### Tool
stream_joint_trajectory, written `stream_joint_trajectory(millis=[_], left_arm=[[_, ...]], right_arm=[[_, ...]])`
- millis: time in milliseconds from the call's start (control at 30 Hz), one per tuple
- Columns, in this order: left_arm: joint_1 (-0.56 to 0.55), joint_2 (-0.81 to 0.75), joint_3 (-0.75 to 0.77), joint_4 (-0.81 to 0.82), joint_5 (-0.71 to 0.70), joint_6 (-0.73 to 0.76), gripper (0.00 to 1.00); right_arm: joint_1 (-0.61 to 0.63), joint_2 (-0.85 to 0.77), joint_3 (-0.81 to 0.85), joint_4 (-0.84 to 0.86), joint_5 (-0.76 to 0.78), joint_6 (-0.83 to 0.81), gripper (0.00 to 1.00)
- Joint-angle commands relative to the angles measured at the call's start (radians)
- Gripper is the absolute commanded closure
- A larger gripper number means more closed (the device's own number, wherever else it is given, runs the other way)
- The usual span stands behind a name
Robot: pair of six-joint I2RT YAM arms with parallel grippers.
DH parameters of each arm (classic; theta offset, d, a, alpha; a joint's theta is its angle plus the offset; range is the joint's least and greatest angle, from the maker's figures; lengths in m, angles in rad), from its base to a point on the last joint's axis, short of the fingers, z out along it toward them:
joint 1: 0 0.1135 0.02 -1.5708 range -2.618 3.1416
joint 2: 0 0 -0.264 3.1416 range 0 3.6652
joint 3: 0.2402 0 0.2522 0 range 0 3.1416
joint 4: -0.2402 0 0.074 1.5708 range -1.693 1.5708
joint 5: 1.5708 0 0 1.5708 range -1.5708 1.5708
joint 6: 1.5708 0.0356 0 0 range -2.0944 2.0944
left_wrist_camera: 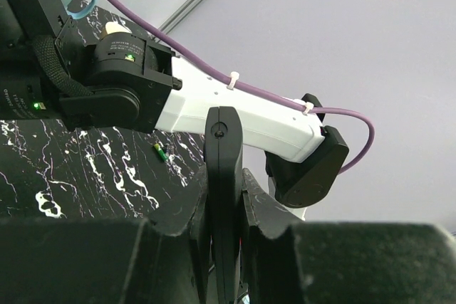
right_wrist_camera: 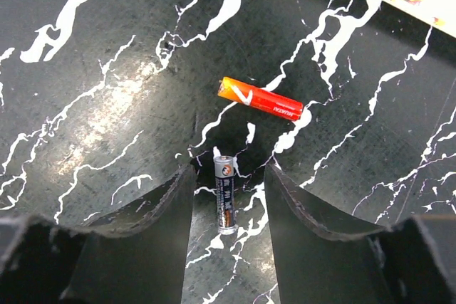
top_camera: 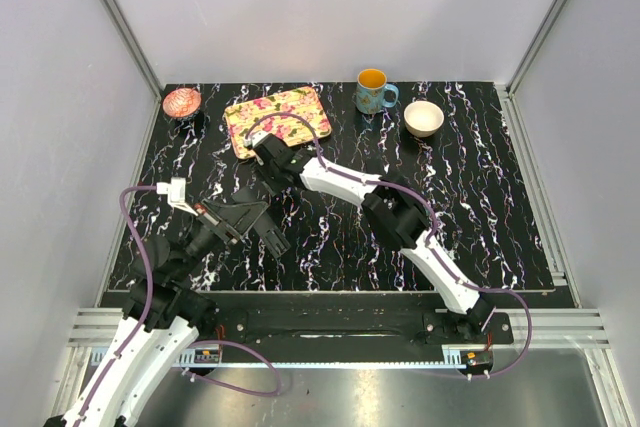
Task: Load the batteries into the remote control
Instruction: Pick up the battery from the center of the board.
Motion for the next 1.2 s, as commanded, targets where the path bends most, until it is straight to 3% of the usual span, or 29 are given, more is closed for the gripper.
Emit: stream_joint_trajectory(millis=[0,433,533,600,867,1033,1167], left_arm=[[0.003,-0.014,0.02,0.035,-0.004,-0.002,1.0],[0.003,-0.02,0.011,0.032,-0.001,-0.008,1.0],[0.003,-0.022,0.01,0.032,-0.001,-0.01,1.0],[0.003,-0.022,0.009,0.032,-0.003,-0.01,1.0],[0.001,-0.019,0.003,0.049,-0.006,-0.014,1.0],[0.003,0.026,-0.029,0.145,0.005,-0.04,1.0],[0.001,0.096,-0.068,0.273,0.027,-0.094,1.0]], right_arm=[[0.02,-0.002,0.036,-0.011,0.016,-0.031,0.5],[0.018,0.033,0.056,-0.025,-0.006,-0.03,0.74],[0.018,0.035,0.055,-0.025,-0.01,-0.022,0.85],[0.018,0.032,0.056,-0.028,-0.003,-0.01,1.0],[0.012,-0.072,-0.019,-0.041,0.097,0.056,1.0],[-0.047,-0.267,-0.279,-0.007,0.123,0.237,1.0],[-0.097,-0.524,-0.535,0.062,0.12,0.345,1.0]])
